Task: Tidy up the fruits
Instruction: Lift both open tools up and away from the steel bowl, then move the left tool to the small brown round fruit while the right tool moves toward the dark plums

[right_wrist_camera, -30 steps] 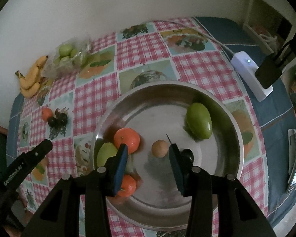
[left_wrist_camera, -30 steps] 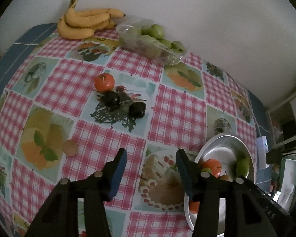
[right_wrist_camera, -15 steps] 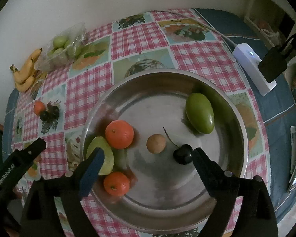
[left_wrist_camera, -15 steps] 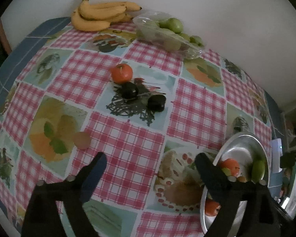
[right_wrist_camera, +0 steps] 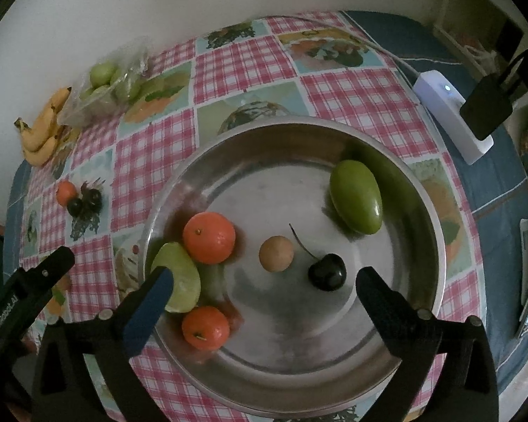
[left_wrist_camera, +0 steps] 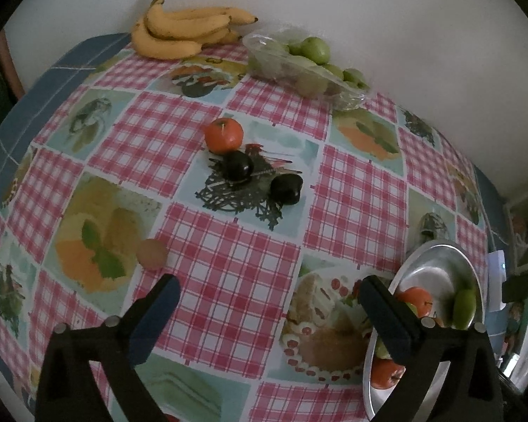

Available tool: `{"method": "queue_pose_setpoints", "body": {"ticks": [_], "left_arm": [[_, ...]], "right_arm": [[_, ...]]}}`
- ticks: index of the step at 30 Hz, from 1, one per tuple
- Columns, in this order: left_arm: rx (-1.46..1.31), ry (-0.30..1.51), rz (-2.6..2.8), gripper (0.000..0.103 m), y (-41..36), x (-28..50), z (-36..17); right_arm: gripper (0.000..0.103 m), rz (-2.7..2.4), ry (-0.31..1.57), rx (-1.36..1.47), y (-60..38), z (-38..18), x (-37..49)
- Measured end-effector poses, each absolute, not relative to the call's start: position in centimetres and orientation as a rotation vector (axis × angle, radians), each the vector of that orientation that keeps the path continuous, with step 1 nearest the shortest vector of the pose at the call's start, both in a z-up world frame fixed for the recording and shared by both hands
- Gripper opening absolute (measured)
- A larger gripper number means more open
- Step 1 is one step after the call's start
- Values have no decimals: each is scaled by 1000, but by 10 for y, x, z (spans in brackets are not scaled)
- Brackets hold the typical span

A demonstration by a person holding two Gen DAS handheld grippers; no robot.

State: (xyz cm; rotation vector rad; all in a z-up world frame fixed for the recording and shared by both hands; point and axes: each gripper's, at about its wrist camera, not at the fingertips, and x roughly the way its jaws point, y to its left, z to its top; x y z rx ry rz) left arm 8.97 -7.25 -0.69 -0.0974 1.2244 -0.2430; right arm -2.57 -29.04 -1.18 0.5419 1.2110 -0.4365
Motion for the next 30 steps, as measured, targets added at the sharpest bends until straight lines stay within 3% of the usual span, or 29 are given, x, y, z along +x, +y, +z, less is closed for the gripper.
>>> {"method": "queue_pose_setpoints", "body": {"ticks": [19,30], "left_arm": [[24,1085,-213,103,-43,101,25],[-41,1107,-154,103,-3,111,23]], "right_arm": [[103,-292,1155,510,-252,9,-4],[103,-185,1161,450,-201,14,18]]}}
